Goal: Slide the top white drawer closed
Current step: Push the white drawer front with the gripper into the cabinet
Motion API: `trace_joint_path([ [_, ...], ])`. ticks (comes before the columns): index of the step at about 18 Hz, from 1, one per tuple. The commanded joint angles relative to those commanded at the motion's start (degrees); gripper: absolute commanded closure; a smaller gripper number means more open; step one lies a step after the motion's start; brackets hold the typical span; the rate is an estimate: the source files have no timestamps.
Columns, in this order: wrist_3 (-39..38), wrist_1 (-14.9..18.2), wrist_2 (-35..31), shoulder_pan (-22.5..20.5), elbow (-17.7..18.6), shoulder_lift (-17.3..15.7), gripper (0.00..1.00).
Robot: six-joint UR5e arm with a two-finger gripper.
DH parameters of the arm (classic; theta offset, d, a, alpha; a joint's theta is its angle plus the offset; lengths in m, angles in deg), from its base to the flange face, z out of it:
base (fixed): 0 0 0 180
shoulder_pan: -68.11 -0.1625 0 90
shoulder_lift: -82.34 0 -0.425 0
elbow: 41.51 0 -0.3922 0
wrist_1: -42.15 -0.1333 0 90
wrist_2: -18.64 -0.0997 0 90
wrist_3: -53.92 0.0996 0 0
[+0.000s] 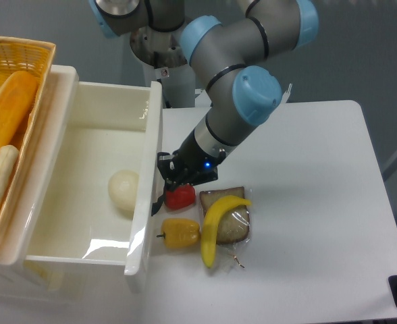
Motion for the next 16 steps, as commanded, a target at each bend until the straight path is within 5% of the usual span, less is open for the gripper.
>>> trace_joint_path([
  [16,-5.79,-0.53,-0.26,8.08,0.18,0.52,0.86],
])
